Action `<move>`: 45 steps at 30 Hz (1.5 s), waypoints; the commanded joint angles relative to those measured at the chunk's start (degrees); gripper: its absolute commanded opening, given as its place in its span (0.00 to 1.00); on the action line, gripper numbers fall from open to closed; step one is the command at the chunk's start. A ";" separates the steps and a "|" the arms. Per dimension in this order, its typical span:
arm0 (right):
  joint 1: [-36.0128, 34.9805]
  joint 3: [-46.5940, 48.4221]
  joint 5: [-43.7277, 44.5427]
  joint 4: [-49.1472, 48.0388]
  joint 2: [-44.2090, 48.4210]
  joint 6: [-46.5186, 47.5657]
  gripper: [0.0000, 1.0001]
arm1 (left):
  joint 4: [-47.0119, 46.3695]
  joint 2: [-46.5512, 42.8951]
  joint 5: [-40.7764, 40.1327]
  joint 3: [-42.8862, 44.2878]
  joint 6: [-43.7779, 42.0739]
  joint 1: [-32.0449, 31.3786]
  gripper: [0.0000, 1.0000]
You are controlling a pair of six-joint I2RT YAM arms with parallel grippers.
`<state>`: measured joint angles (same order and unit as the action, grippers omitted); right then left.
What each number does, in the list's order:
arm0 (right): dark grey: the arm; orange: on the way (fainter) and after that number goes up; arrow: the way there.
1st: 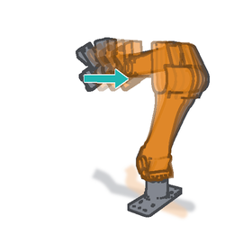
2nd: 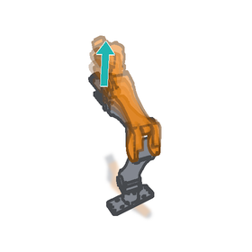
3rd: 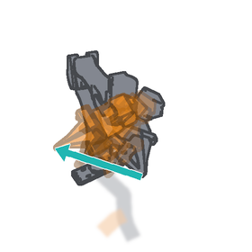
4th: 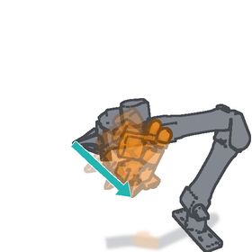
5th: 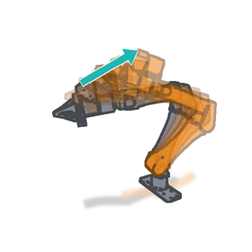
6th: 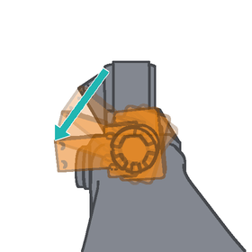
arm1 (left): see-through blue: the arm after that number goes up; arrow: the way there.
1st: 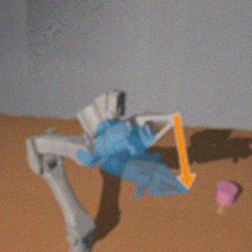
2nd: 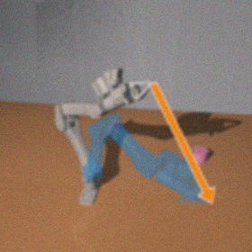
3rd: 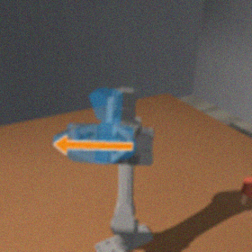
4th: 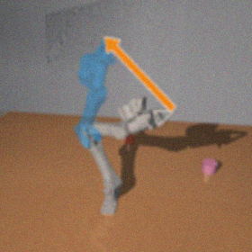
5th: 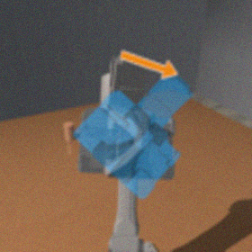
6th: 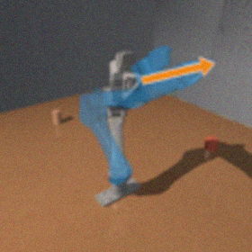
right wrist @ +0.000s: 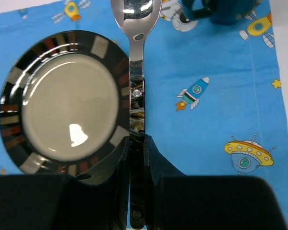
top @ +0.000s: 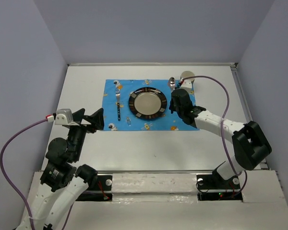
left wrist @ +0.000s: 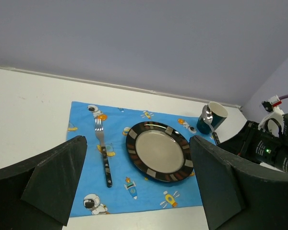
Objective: Set the dinner table for one person
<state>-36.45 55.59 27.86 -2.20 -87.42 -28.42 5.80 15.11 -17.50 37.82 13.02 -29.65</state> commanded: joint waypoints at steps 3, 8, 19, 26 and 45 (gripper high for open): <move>4.80 0.04 -3.42 -3.16 -2.83 0.03 0.00 | -2.73 2.37 1.50 -0.21 -1.59 0.91 0.99; 7.00 0.31 -5.71 -4.92 -6.09 2.32 0.00 | -2.73 2.81 1.85 -0.29 -1.59 0.91 0.99; 10.52 2.15 -11.42 -7.47 -11.90 6.01 0.00 | -2.99 2.81 2.29 -0.29 -1.59 1.08 0.99; 11.13 3.29 -11.42 -7.65 -15.24 5.66 0.00 | -3.25 3.17 2.64 -0.38 -1.59 1.17 0.99; 11.66 3.03 -10.98 -8.35 -17.79 3.20 0.00 | -3.60 4.84 3.61 -0.38 -1.68 1.61 0.99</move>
<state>-25.12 57.60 16.08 -7.11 -105.41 -24.01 5.41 18.98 -14.74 37.82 12.47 -28.36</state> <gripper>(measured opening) 0.169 0.989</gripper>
